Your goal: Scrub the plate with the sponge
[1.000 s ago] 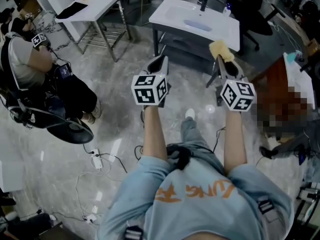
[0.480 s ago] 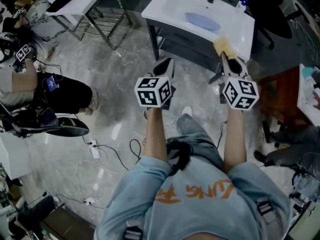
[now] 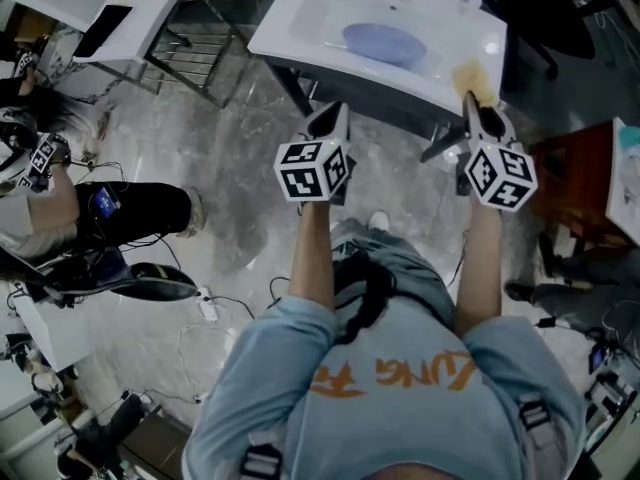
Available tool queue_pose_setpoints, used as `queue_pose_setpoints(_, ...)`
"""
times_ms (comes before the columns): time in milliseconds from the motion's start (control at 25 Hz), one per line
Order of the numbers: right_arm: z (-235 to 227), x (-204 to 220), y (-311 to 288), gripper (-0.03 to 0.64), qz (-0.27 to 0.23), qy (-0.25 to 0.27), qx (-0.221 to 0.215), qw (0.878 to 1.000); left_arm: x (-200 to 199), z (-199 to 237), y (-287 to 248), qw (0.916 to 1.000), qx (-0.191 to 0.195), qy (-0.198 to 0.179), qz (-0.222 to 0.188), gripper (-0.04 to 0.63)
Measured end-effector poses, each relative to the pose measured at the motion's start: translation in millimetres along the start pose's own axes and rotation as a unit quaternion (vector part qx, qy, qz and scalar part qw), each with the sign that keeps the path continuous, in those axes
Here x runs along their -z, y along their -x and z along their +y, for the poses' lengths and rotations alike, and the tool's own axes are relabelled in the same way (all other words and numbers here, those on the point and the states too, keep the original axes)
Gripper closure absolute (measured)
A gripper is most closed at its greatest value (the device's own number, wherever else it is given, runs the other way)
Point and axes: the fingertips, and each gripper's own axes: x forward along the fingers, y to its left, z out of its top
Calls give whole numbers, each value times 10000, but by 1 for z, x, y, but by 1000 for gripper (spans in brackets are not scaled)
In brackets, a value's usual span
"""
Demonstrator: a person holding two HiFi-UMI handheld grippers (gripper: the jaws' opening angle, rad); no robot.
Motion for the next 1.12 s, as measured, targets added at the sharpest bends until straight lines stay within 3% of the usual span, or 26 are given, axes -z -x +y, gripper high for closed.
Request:
queue_pose_setpoints(520, -17, 1, -108, 568, 373, 424, -272, 9980, -28, 42, -127, 9992, -35, 111, 372, 586)
queue_pose_setpoints(840, -9, 29, -200, 566, 803, 282, -356, 9957, -28, 84, -202, 9923, 56, -278, 1205, 546)
queue_pose_setpoints(1120, -24, 47, -244, 566, 1051, 147, -164, 9942, -28, 116, -256, 9844, 303, -164, 1725, 488)
